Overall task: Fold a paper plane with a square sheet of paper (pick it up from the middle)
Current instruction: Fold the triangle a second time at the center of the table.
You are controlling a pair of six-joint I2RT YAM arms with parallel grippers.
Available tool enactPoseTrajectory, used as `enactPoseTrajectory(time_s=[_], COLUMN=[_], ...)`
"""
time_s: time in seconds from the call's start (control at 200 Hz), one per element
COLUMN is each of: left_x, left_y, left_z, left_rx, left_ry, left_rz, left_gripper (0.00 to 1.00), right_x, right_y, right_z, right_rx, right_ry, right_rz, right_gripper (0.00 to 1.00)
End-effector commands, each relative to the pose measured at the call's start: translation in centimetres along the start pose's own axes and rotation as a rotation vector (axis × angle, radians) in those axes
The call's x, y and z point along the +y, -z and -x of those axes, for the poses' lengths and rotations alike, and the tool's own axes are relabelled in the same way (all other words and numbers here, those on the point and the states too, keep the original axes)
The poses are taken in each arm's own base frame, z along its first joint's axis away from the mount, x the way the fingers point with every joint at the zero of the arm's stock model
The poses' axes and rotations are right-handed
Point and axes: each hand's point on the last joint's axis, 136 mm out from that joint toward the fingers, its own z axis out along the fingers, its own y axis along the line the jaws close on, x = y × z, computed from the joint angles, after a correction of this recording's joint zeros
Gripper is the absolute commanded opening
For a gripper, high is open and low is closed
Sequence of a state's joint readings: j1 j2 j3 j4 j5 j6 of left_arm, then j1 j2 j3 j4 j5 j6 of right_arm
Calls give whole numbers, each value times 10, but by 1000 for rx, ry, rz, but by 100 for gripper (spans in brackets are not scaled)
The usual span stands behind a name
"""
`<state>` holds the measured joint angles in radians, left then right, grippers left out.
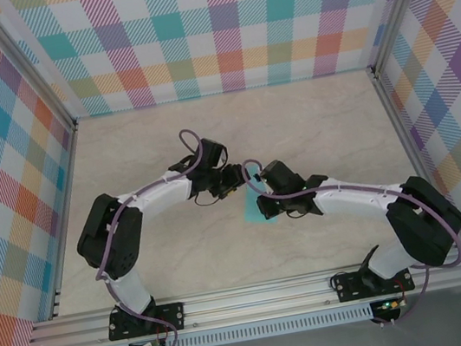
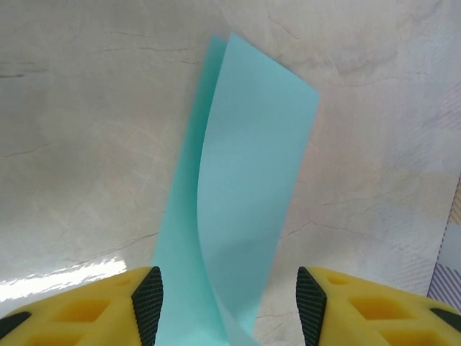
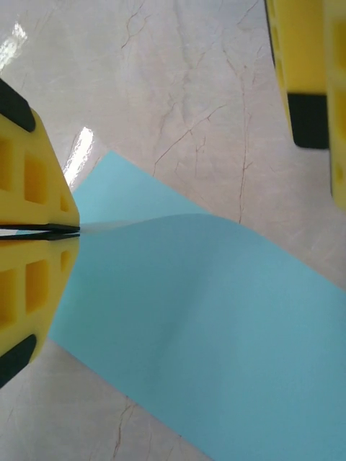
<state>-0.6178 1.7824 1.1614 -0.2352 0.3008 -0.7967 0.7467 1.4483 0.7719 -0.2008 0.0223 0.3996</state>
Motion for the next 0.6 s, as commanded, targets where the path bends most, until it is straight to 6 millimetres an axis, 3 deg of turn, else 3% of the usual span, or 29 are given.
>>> enactPoseTrajectory(time_s=[0.0,0.27,0.595], left_x=[10,4,-4], left_y=[10,10,3], left_z=[5,-3,-16], left_rx=[-41,-20,22], left_ry=[19,-3,-35], left_rz=[28,-41,-118], left_gripper=[53,40,39], right_x=[11,-10,-33], right_y=[3,-6,-14], right_z=[1,5,10], right_rx=[24,90,117], right_ry=[-50,-170,-219], right_rz=[144,229,220], right_gripper=[12,12,13])
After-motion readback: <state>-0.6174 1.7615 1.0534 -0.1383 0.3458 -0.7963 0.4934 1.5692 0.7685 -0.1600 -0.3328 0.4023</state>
